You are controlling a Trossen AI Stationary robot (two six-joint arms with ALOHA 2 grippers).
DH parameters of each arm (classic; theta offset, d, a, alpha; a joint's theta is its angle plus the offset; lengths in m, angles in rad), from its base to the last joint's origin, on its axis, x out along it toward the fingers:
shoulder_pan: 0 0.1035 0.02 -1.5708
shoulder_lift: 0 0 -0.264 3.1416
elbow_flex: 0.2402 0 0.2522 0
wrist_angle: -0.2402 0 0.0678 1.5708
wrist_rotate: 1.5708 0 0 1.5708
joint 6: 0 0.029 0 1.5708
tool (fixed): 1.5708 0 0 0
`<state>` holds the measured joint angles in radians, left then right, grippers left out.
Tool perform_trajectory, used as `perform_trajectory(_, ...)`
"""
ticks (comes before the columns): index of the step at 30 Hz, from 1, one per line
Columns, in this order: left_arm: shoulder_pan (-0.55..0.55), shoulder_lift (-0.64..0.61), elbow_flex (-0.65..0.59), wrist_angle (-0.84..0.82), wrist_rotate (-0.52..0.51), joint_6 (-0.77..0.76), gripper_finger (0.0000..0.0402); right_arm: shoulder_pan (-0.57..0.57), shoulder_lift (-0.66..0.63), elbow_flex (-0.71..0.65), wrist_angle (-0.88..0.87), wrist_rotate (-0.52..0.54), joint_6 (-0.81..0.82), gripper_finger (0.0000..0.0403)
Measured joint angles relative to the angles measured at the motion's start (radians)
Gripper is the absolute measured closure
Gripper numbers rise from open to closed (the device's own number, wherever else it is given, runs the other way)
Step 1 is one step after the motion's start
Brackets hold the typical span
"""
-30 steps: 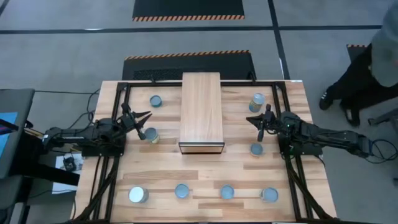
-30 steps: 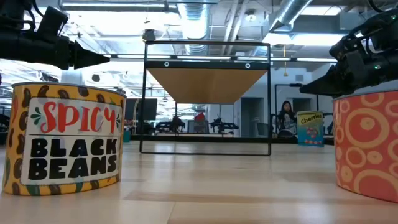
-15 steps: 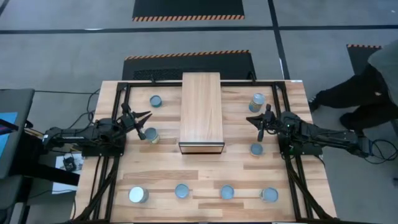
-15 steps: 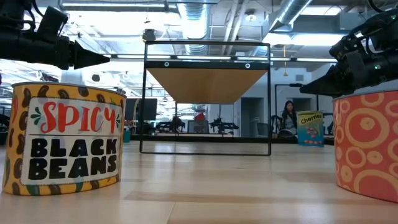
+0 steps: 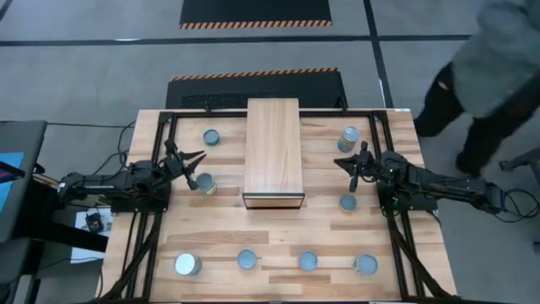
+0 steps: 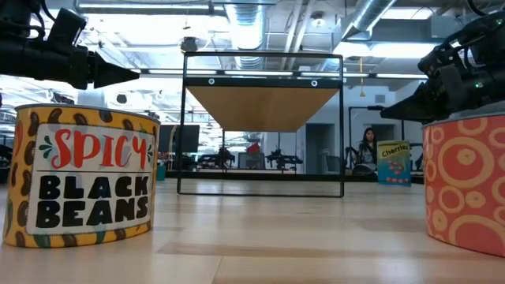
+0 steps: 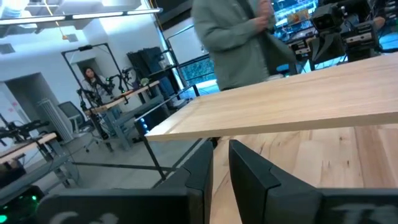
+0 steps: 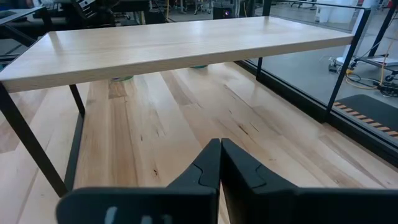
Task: Pick and place cans onto a shelf
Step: Put the canned cherries soup on the shelf
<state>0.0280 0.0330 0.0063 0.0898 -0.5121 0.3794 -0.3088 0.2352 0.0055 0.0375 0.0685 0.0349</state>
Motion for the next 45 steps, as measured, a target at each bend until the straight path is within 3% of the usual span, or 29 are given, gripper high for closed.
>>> perform_trajectory(9, 0.0, 0.0, 0.0, 0.0, 0.0, -0.038, 0.0359, 0.0, 0.0, 0.0, 0.0, 0.0, 0.0, 0.0369)
perform_trajectory(22, -0.001, 0.0, 0.0, 0.0, 0.012, -0.31, 0.0359, -0.004, -0.001, 0.003, 0.217, 0.012, -0.023, 0.0369)
perform_trajectory(27, 0.001, 0.0, 0.0, 0.0, 0.009, -0.377, 0.0359, -0.008, 0.006, 0.053, 0.186, 0.013, -0.032, 0.038)
perform_trajectory(31, 0.001, 0.0, 0.0, -0.001, 0.06, -0.415, 0.0359, -0.008, 0.043, 0.164, -0.011, 0.081, -0.019, 0.0396)
perform_trajectory(40, 0.001, 0.0, 0.0, -0.004, 0.088, -0.429, 0.0359, -0.061, 0.265, 0.472, -0.545, 0.294, 0.155, 0.0373)
perform_trajectory(45, 0.001, 0.0, 0.0, -0.004, 0.088, -0.429, 0.0359, -0.182, 0.449, 0.548, -0.618, 0.283, 0.133, 0.0333)
